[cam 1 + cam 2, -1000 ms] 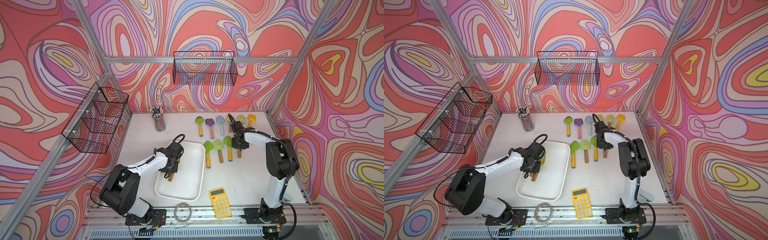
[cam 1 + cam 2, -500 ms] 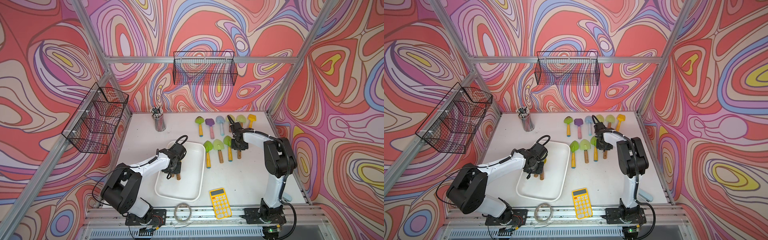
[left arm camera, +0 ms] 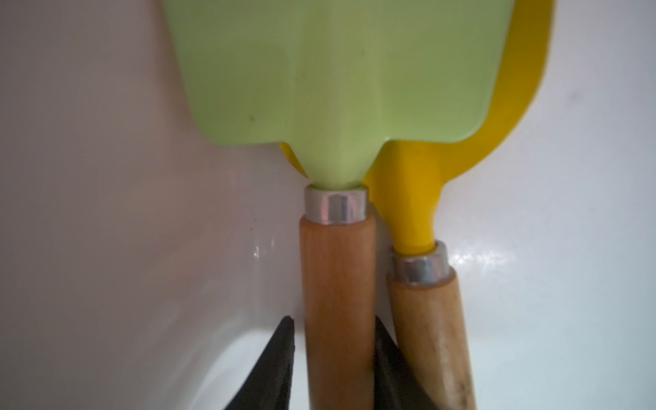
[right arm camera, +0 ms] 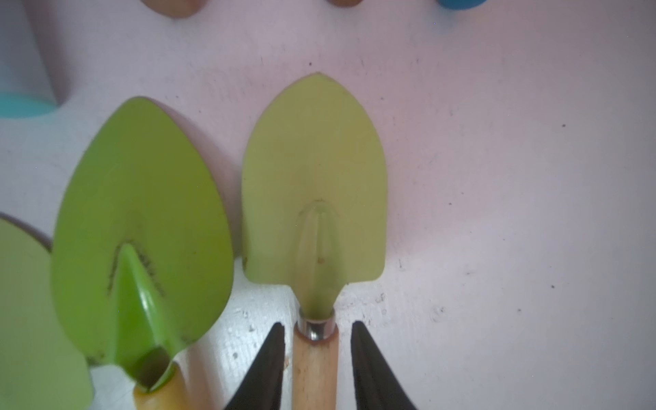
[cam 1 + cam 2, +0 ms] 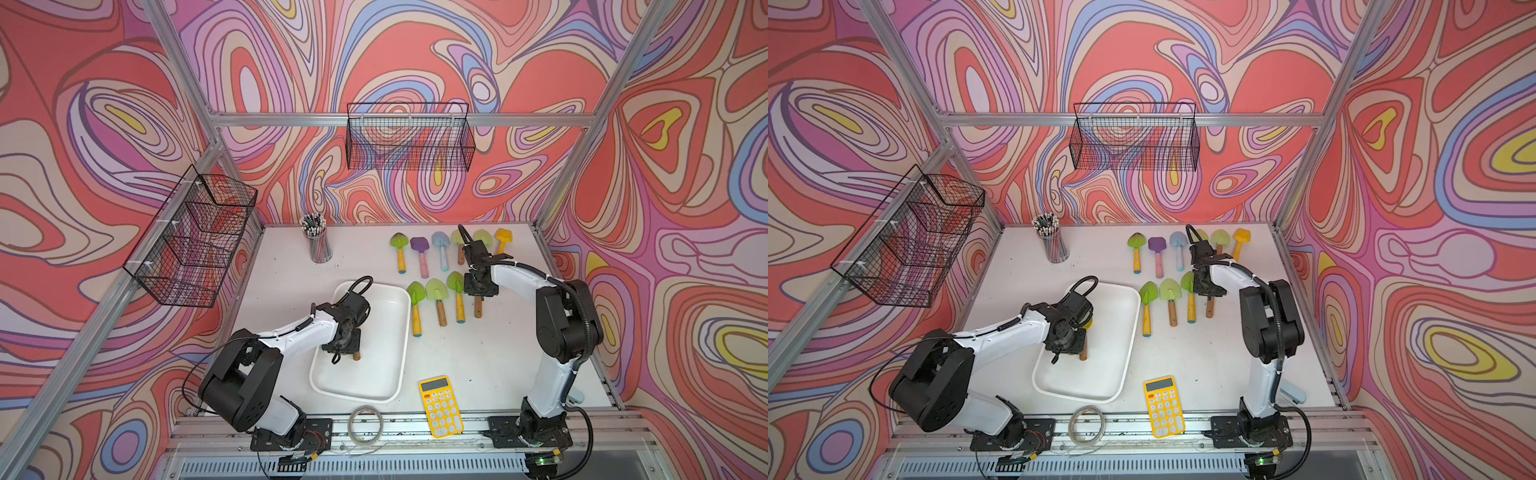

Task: Take the shovel out of the storage box
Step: Pick up the shovel from the storage box, then place the shovel at the center of the board.

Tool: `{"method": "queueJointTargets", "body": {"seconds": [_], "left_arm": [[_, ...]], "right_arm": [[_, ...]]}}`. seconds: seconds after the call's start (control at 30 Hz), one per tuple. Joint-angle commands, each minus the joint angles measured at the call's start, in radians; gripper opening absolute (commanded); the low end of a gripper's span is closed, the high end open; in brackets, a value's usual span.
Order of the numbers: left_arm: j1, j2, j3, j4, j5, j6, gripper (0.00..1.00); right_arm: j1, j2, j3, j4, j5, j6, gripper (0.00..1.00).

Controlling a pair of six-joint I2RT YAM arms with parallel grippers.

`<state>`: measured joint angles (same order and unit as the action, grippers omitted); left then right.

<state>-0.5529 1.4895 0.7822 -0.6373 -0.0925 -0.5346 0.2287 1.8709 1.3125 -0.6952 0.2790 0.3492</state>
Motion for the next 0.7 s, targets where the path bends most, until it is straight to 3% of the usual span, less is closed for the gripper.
{"method": "queueJointTargets", "body": {"seconds": [0.0, 0.23, 0.33, 0.57, 0.67], "left_arm": [[-0.004, -0.023, -0.015, 0.017, 0.031, -0.028, 0.35], [-0.004, -0.06, -0.013, 0.004, 0.015, -0.034, 0.14], [-0.004, -0.086, 0.0, -0.014, 0.004, -0.035, 0.0], [-0.004, -0.212, 0.086, -0.122, -0.069, -0.022, 0.0], [-0.002, -0.264, 0.124, -0.122, -0.048, -0.003, 0.0]], "right_arm": [[-0.004, -0.059, -0.015, -0.003, -0.002, 0.017, 0.34], [-0.003, -0.108, -0.032, 0.008, -0.019, 0.021, 0.32], [-0.001, -0.149, -0.042, 0.02, -0.038, 0.024, 0.3], [0.03, -0.274, -0.087, 0.09, -0.156, 0.008, 0.31], [0.045, -0.323, -0.11, 0.141, -0.254, 0.004, 0.33]]}}
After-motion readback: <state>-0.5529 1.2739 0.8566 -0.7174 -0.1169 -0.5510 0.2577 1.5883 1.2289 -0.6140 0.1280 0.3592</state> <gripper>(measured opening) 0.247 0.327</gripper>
